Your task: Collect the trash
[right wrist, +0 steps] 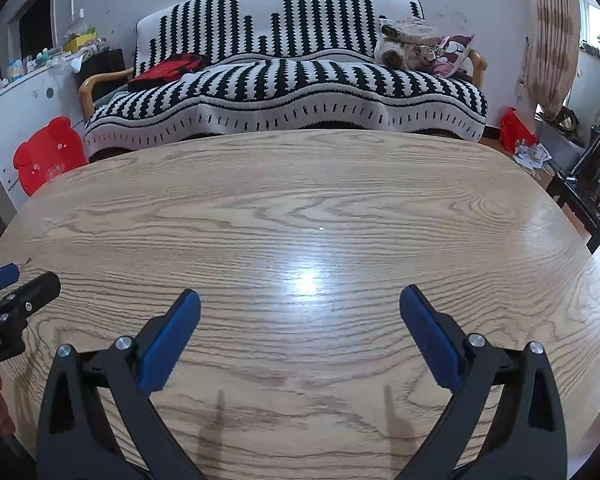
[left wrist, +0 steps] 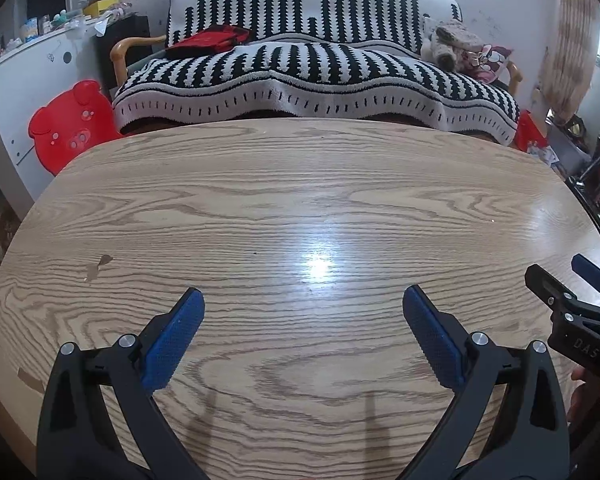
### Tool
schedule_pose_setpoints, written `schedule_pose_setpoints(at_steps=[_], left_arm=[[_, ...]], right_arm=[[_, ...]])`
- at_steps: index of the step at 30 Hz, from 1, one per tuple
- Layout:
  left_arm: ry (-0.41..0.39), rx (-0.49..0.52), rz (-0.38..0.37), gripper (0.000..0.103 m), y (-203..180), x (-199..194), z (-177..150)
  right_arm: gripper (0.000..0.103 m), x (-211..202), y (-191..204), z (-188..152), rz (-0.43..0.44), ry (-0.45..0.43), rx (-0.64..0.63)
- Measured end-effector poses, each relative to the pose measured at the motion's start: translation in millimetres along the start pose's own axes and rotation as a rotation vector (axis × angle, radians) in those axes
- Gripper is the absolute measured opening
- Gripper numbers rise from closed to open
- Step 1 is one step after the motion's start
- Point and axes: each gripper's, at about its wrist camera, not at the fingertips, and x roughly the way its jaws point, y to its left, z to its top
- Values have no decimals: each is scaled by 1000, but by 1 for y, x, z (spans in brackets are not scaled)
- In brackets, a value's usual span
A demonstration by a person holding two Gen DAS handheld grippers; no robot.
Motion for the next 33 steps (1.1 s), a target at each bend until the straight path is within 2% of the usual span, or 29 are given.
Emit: schedule_pose_setpoints(at_steps=[6,11,29,33], left_arm=[[32,-16,29,96,13,9,-1],[18,-26,31,96,21,7,-1],[-40,-72,-17,96,32,-12,1],[-31,-79,6,96,32,-11,0]], right_arm=[[96,0,10,-3,-44,3,-59],[96,-2,14,-5,-76,-1,-88],[96,-4,24,-10,-66,12,-103],[96,-4,25,-10,-66,11,-106]])
